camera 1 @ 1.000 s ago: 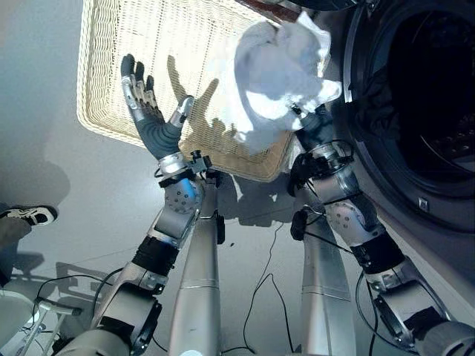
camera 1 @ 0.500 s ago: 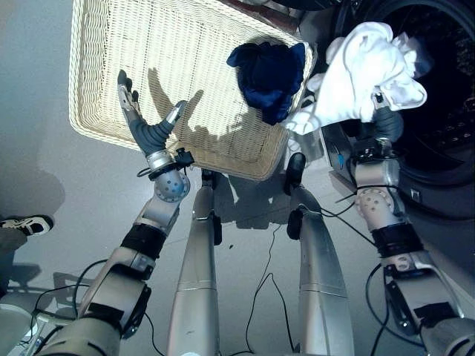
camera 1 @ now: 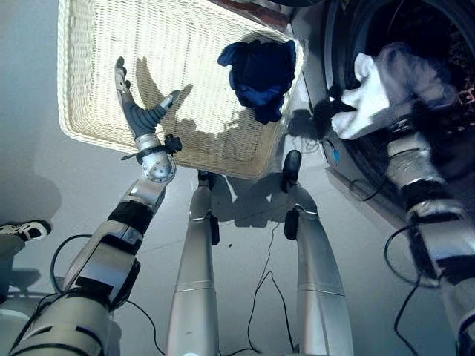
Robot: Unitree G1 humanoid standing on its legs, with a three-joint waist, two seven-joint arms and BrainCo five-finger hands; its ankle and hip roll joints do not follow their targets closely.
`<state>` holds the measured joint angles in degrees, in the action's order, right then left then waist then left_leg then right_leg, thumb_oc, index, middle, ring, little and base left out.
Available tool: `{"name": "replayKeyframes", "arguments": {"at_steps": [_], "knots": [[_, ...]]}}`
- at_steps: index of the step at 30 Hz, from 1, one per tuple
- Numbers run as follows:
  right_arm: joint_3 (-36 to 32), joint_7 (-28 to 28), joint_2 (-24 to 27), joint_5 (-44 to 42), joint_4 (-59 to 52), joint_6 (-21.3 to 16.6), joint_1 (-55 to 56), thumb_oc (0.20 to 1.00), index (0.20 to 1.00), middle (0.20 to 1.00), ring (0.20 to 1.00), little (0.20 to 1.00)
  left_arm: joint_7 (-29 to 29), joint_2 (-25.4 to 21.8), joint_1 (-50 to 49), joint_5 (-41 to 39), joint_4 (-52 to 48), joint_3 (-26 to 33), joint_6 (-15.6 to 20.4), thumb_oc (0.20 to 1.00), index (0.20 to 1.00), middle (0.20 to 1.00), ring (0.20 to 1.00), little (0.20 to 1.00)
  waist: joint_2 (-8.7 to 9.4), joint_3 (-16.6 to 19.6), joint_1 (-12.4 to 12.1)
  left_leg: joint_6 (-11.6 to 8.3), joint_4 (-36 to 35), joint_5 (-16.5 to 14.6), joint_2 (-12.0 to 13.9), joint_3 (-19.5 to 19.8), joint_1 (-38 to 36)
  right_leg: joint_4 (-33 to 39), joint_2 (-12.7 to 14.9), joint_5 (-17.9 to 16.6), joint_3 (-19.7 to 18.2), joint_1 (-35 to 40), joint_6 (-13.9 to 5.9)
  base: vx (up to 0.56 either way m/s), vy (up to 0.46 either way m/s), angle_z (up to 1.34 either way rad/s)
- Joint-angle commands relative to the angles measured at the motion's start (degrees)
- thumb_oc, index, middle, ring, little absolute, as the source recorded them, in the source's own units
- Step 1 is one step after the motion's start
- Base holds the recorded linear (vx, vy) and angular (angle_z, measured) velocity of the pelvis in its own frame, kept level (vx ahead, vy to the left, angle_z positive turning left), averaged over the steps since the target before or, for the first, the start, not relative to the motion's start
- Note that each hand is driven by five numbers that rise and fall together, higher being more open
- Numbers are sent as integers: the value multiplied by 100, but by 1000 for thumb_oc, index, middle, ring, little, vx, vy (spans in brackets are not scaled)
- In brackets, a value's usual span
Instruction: Put the clothes into the washing machine.
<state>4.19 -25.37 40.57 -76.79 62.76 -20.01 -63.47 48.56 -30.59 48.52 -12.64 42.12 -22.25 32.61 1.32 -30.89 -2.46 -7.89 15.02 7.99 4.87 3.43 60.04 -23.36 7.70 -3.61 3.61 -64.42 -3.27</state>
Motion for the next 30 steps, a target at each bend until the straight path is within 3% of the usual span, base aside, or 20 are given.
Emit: {"name": "replayKeyframes", "arguments": {"at_steps": [1,2,3,8,16,17,19,20,24,25,27,28,30], "knots": [[-17,-729,1242,86,-779,-1169,-131,228,228,228,228,228,96,-289,-308,-86,-217,213,198,1000,1000,1000,1000,1000,-40,109,153,232,410,-418,-294,214,84,337,-73,-488,409,244,-473,0,0,0],[9,-850,1325,140,-896,-1226,-159,344,344,344,344,344,103,-334,-344,-109,-245,213,191,1000,1000,1000,1000,1000,-21,109,166,234,408,-424,-291,218,76,347,-83,-489,410,253,-471,0,0,0],[18,-1181,1519,457,-1129,-1414,-175,1000,1000,1000,1000,1000,84,-435,-420,-201,-294,247,163,1000,1000,1000,1000,1000,17,109,211,244,380,-434,-277,220,41,365,-123,-474,391,286,-458,0,0,0],[-45,-1686,1810,989,-1255,-1410,-175,1000,1000,1000,1000,1000,-201,-592,-426,-425,-165,363,140,1000,1000,1000,1000,1000,115,109,234,283,329,-453,-299,225,-108,403,-163,-421,396,433,-426,0,0,0],[90,-2107,1938,1464,-526,-1035,-350,1000,1000,1000,1000,1000,-450,-650,-139,-565,47,249,167,1000,1000,1000,1000,1000,79,109,187,343,330,-408,-402,281,-33,412,-115,-450,444,371,-396,7,-5,1],[191,-2244,1905,1754,-443,-784,-336,1000,1000,1000,1000,1000,-463,-644,-135,-574,49,215,159,1000,1000,1000,1000,1000,64,109,168,350,354,-470,-416,289,-65,397,-110,-411,450,395,-406,0,0,0],[256,-2372,1889,2070,-395,-634,-350,1000,1000,1000,1000,1000,-438,-631,-114,-574,45,176,147,1000,1000,1000,1000,1000,48,109,167,356,360,-471,-421,287,-47,397,-101,-411,452,380,-407,0,0,0],[501,-2691,1863,2529,-357,15,-424,1000,1000,1000,1000,1000,-459,-650,-57,-629,34,124,102,1000,1000,1000,1000,1000,29,109,143,368,387,-495,-445,278,-51,419,-105,-406,452,385,-402,0,0,0],[501,-2691,1863,2529,-357,15,-424,1000,1000,1000,1000,1000,-459,-650,-57,-629,34,124,102,1000,1000,1000,1000,1000,29,109,143,368,387,-495,-445,278,-51,419,-105,-406,452,385,-402,0,0,0],[615,-2884,1841,2997,-283,482,-477,1000,1000,1000,1000,1000,-469,-633,-37,-631,38,125,82,1000,1000,1000,1000,1000,17,109,144,366,397,-497,-436,262,-46,415,-104,-406,454,384,-404,0,0,0],[615,-2884,1841,2997,-283,482,-477,1000,1000,1000,1000,1000,-469,-633,-37,-631,38,125,82,1000,1000,1000,1000,1000,17,109,144,366,397,-497,-436,262,-46,415,-104,-406,454,384,-404,0,0,0],[1648,-3464,1858,4800,118,2071,-1093,1000,1000,1000,1000,1000,-397,-559,128,-649,98,-97,98,1000,1000,1000,1000,1000,-51,109,104,410,457,-516,-454,251,32,407,-85,-394,464,339,-396,0,0,0],[1934,-3624,1837,5075,-53,2109,-1295,1000,1000,1000,1000,1000,-395,-538,162,-639,65,-130,72,1000,1000,1000,1000,1000,-74,109,87,432,450,-515,-473,252,65,403,-80,-379,477,313,-393,0,0,0]]}}
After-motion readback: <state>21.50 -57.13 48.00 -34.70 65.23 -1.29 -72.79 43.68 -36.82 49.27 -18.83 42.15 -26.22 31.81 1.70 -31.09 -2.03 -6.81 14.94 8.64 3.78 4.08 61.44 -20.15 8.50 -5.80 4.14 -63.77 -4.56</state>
